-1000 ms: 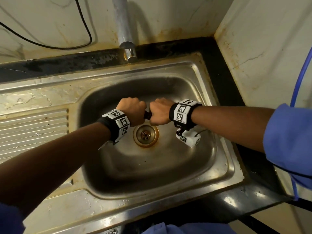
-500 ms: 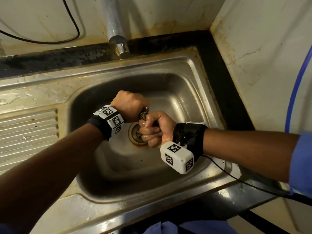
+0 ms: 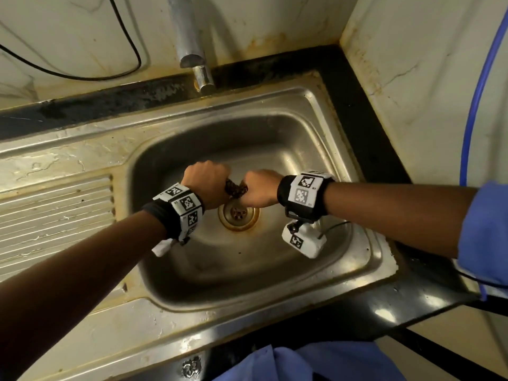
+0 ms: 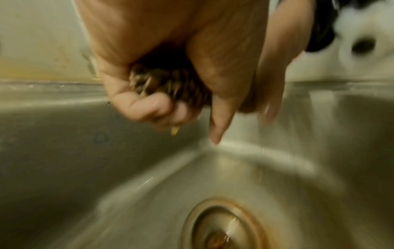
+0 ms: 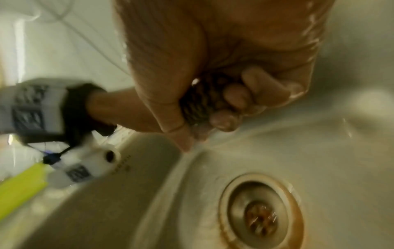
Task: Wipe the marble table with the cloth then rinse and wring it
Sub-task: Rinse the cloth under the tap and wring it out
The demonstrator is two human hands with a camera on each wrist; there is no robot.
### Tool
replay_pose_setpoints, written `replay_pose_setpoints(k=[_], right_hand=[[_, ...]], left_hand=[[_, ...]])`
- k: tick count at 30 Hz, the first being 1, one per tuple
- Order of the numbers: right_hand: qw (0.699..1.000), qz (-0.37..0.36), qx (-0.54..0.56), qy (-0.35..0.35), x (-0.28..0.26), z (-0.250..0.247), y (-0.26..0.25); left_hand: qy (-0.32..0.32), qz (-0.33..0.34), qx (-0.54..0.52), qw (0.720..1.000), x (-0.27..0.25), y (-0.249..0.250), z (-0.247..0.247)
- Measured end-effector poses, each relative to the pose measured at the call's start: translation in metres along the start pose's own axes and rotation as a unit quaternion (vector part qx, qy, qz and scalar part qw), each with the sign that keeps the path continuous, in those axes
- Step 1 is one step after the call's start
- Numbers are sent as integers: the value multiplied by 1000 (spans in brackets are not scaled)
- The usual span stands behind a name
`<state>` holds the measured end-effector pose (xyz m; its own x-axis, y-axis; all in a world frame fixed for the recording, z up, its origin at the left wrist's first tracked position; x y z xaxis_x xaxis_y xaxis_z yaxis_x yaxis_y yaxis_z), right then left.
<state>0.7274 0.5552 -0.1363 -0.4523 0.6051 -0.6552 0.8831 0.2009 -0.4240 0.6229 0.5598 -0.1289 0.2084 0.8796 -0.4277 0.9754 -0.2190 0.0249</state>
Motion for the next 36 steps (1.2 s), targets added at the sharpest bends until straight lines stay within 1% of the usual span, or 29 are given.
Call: replay_pose_setpoints(k=[1,2,3,4,5,6,7,8,11,12,14,15,17,19,20,21,22,23,24,25,26,27,28,29,30,31,32,34,36], right_hand=[[996,-20,-80,43,3,-6,-2],[984,-42,-146,90,5,-13,-2],[968,-72,-199,136,6,-18,-4],[950,-105,-239,173,8,-22,-6],[933,-134,-271,194,10,-24,-7],[919,-158,-296,208,11,-26,-7],[908,-176,-311,219,12,-28,-6],[898,-197,-320,228,11,-32,-7],[875,-270,-327,234,6,-38,-10],[871,-285,-325,232,3,-41,-13],[865,-298,-323,242,-2,-50,-17],[859,-303,-326,254,-4,-55,-21],[840,-322,-349,263,-10,-64,-29],[823,-339,-378,254,-14,-69,-35],[820,-341,-390,244,-16,-69,-36],[817,-341,-404,230,-17,-69,-34],[814,-340,-419,214,-17,-67,-32],[811,-338,-433,199,-17,-64,-31],[814,-321,-450,179,-17,-63,-30],[819,-295,-466,158,-14,-61,-30],[826,-266,-476,143,-11,-60,-30],[832,-237,-484,134,-9,-59,-30],[838,-213,-486,127,-7,-57,-29],[849,-194,-476,121,-5,-54,-28],[865,-176,-454,120,-2,-50,-24],[883,-157,-426,121,2,-47,-20],[900,-137,-397,120,5,-44,-16],[942,-93,-305,109,13,-40,-6],[984,-33,-158,79,19,-34,4]], left_hand=[[-23,-25,-15,999,-1,-2,1],[-58,-38,-42,997,-2,-3,2],[-103,-43,-89,990,-3,-3,3],[-154,-42,-172,972,-3,-2,5],[-205,-49,-278,937,-6,1,5],[-244,-64,-374,893,-9,1,4],[-264,-77,-435,858,-14,0,1],[-271,-79,-464,839,-16,-5,-3],[-277,-47,-508,814,-22,-15,-11],[-276,-39,-531,800,-24,-17,-12],[-258,-49,-594,761,-26,-15,-8],[-246,-56,-630,734,-27,-10,-4],[-242,-70,-698,670,-29,7,2],[-267,-71,-752,599,-34,23,4],[-290,-62,-769,567,-35,28,6],[-315,-51,-772,550,-35,31,7],[-337,-41,-759,555,-36,32,7],[-351,-40,-735,578,-35,33,8],[-349,-49,-707,614,-33,32,9],[-336,-68,-681,647,-30,30,12],[-312,-94,-649,687,-23,27,15],[-279,-116,-593,747,-15,21,18],[-235,-129,-502,823,-4,15,19],[-177,-127,-391,894,5,8,16],[-115,-113,-278,947,13,5,10],[-66,-101,-183,976,19,3,4],[-33,-88,-115,989,22,5,-2],[-2,-51,-30,998,28,7,-7],[9,-6,29,1000,34,10,-8]])
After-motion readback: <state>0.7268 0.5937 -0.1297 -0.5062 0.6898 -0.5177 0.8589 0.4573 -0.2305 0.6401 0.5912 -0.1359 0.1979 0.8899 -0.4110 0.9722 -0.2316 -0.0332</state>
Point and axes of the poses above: each hand's wrist, its own x-axis towards the middle knuckle, its own z-axis out of the palm, y = z × x, the point moved 6 cm from there along x, towards the middle knuckle, and after that the axes turned 1 degree about -z, right-handed, at the moved point
